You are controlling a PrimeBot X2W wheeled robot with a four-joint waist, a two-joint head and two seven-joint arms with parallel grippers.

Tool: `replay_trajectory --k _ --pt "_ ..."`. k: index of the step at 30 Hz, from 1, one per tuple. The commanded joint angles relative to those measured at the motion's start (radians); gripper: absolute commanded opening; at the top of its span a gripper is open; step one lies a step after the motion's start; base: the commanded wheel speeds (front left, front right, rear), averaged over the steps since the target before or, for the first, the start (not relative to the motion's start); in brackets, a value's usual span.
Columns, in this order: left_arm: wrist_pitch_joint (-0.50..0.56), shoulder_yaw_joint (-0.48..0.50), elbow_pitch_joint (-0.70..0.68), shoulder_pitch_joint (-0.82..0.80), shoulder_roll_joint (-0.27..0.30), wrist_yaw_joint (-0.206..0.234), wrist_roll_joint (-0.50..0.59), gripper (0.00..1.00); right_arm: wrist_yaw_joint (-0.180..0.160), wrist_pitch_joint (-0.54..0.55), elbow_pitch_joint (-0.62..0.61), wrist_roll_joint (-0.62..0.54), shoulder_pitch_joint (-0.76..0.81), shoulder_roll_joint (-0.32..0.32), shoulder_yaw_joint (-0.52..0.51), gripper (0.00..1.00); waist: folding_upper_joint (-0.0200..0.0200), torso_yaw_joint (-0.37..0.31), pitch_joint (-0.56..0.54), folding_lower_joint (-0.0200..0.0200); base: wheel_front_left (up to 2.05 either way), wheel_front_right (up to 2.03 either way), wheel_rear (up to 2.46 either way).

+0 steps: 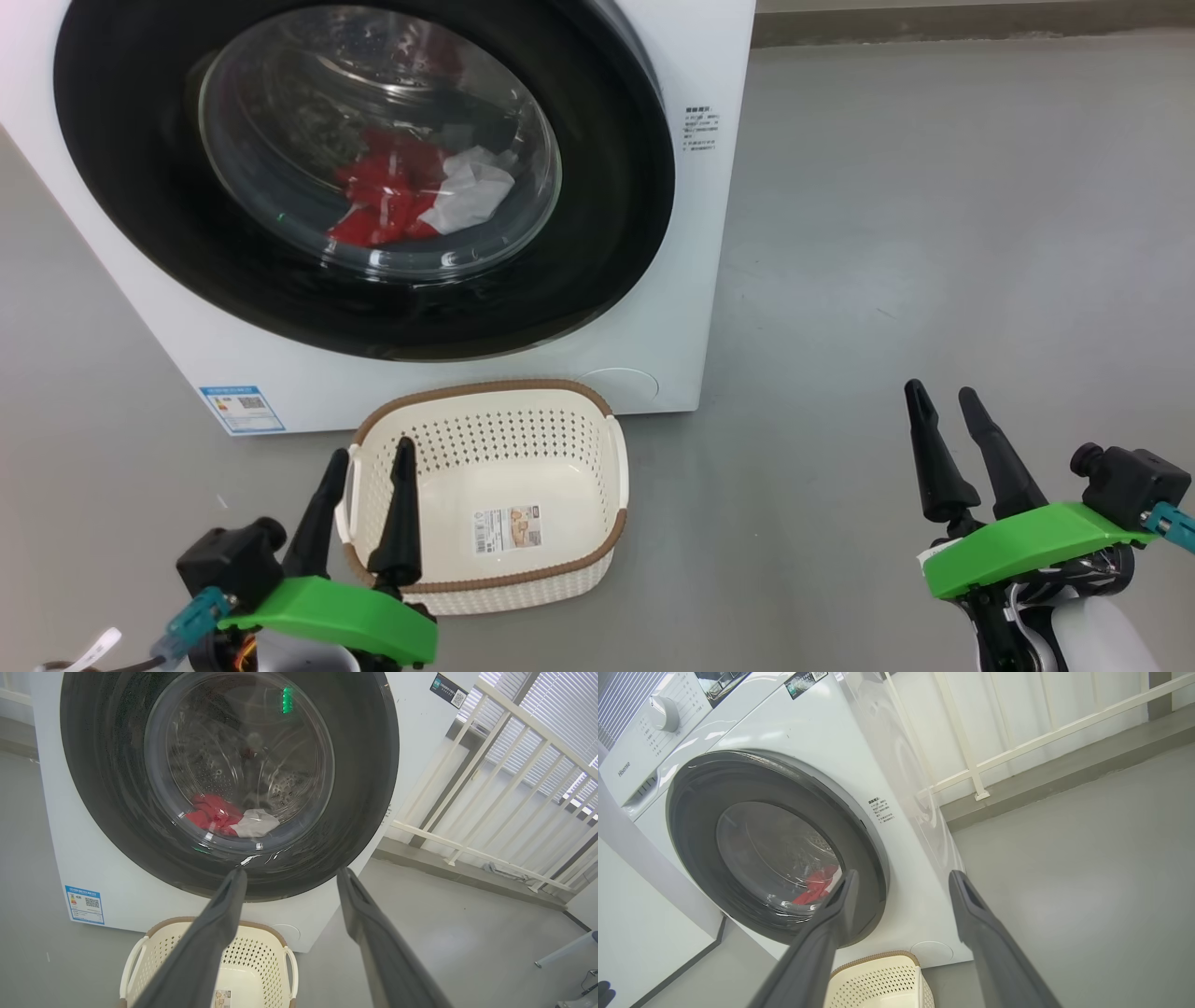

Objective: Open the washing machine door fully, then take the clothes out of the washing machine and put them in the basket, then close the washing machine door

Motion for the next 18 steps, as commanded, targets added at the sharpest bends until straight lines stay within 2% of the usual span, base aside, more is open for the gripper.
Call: replay_trajectory --k 1,18 --pt "-0.016 0.017 -0.025 -0.053 0.022 0.012 0.039 1.0 0.0 -0.013 -0.034 -0.041 -0.05 -0.013 0.019 1.0 -0.0001 0.0 0.001 0.0 0.0 0.0 0.0" --pt "-0.066 -0.02 -0.024 -0.095 0.04 0.063 0.233 1.0 0.001 -0.037 -0.063 -0.249 -0.077 -0.016 0.016 1.0 -0.0001 -0.004 0.009 0.0 0.0 0.0 0.0"
